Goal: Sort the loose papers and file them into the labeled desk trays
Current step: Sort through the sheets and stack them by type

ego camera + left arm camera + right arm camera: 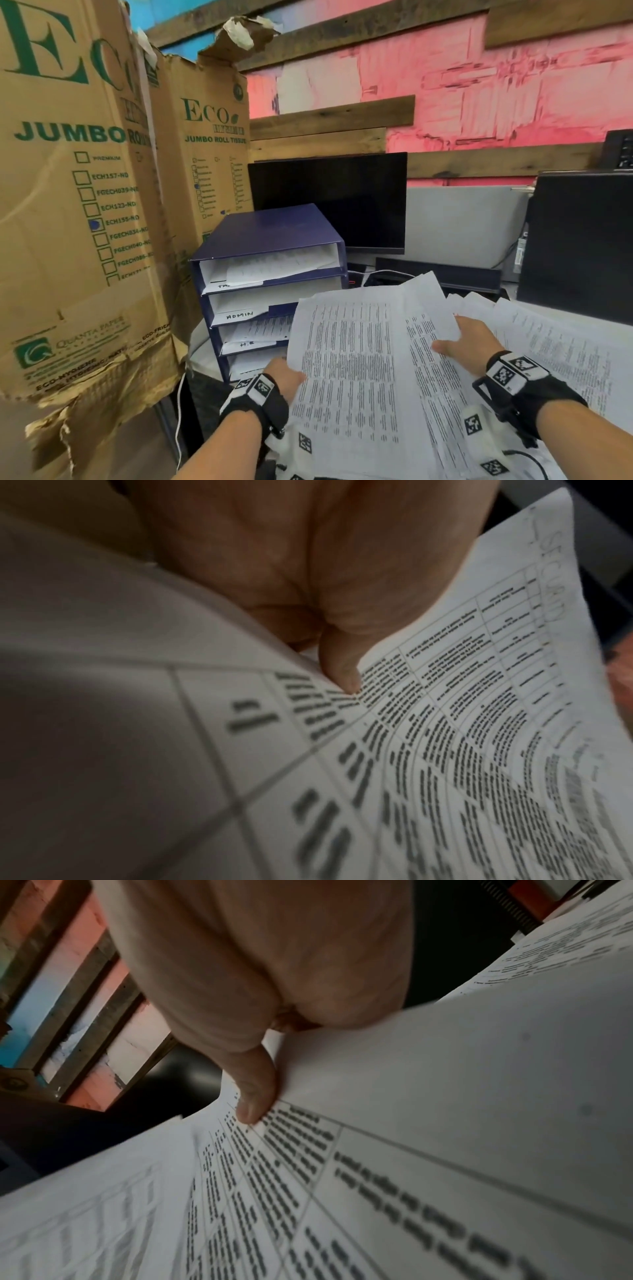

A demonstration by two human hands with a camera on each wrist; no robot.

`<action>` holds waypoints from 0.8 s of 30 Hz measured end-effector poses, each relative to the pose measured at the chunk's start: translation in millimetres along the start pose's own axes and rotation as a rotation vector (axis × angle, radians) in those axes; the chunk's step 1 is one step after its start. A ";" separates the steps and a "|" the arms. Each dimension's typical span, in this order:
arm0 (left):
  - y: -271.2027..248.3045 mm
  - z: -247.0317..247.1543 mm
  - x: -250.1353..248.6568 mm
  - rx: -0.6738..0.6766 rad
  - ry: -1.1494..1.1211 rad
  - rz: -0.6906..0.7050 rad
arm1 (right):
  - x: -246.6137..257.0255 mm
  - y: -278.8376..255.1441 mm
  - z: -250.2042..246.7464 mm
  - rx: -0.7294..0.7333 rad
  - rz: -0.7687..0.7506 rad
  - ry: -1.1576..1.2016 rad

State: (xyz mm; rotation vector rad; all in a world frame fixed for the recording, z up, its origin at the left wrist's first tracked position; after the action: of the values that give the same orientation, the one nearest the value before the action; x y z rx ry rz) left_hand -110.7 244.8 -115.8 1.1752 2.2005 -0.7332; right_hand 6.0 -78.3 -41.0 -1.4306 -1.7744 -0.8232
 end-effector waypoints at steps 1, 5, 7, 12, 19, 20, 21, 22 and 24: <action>-5.2 -5.2 9.9 -0.016 0.041 -0.043 | -0.8 -0.3 -0.1 -0.001 0.009 0.004; -5.6 -10.0 47.6 0.091 0.302 -0.101 | 5.3 -4.4 2.2 0.010 -0.001 -0.005; -1.3 -17.7 65.1 0.054 0.299 -0.117 | 8.0 -6.1 5.0 0.020 -0.007 -0.008; -4.5 -36.2 95.5 -0.151 0.088 -0.208 | 5.3 -6.3 11.3 0.039 -0.004 -0.021; -19.6 -53.6 91.2 -0.177 -0.126 -0.073 | -3.6 -5.2 2.7 -0.008 0.042 -0.044; -18.2 -56.1 89.3 -0.192 -0.144 -0.051 | -5.0 -3.8 0.5 -0.023 0.049 -0.051; -16.7 -56.1 85.8 -0.185 -0.156 -0.025 | -6.2 -2.9 -1.5 -0.035 0.056 -0.061; -14.4 -55.9 83.2 -0.183 -0.165 -0.009 | -6.8 -3.1 -2.8 -0.037 0.059 -0.072; -14.3 -54.1 79.8 -0.160 -0.192 -0.009 | -7.6 -3.3 -3.7 -0.036 0.058 -0.078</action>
State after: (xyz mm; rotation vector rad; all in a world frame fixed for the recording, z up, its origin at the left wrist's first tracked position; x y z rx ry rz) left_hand -171.8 319.7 -128.1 0.9745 2.0635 -0.6325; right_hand 4.3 -86.0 -45.4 -1.5495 -1.7757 -0.7828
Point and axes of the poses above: each hand's wrist, its own y-axis towards the middle knuckle, its own z-axis out of the palm, x = y × z, the point moved 9 cm from there along y, towards the middle knuckle, and after that the axes turned 5 degrees about y, right-handed, at the moved point
